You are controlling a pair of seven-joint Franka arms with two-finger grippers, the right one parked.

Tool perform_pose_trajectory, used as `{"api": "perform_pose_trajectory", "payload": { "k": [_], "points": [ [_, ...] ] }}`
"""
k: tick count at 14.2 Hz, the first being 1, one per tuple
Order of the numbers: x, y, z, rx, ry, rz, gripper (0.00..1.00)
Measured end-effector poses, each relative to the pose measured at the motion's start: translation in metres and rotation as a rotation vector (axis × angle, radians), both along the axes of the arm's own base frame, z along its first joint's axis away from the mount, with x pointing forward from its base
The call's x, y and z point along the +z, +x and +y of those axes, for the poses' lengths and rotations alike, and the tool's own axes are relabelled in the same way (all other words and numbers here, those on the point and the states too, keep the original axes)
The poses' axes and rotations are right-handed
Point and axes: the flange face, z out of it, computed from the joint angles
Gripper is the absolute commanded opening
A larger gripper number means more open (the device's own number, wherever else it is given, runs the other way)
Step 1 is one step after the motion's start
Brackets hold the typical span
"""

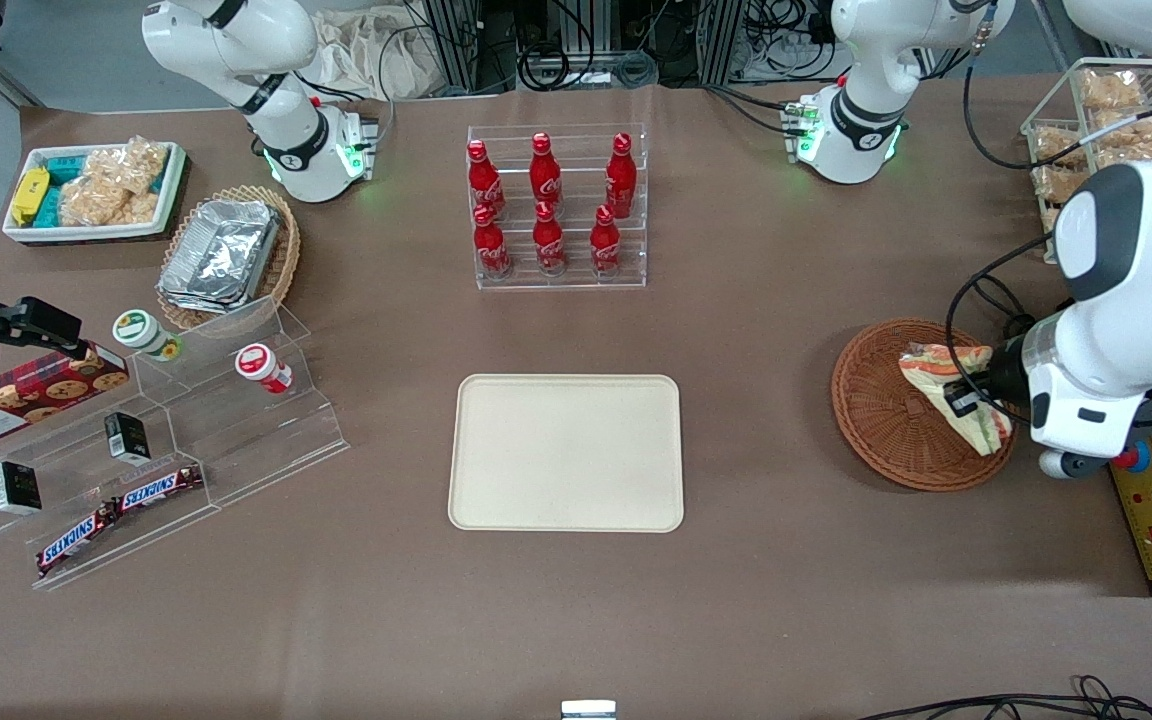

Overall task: Place sandwich from basket to tray
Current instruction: 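Lift the sandwich and carry it with the left gripper to the tray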

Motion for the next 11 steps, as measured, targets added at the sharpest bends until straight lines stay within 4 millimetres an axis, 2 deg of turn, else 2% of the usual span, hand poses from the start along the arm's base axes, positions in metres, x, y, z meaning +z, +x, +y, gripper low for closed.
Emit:
{"api": "perform_pose_trajectory", "payload": {
  "k": [2,4,7,9,11],
  "points": [
    [0.006,-0.001,-0.037,-0.084,-0.024,-0.023,0.00],
    [-0.010,-0.005,-0.088,-0.197,-0.056,-0.018,0.00],
    [-0.060,-0.010,-0.167,-0.356,-0.077,-0.004,0.00],
    [-0.104,-0.017,-0.221,-0.441,-0.086,-0.006,0.00],
    [-0.152,-0.025,-0.264,-0.512,-0.084,-0.008,0.00]
  ]
}}
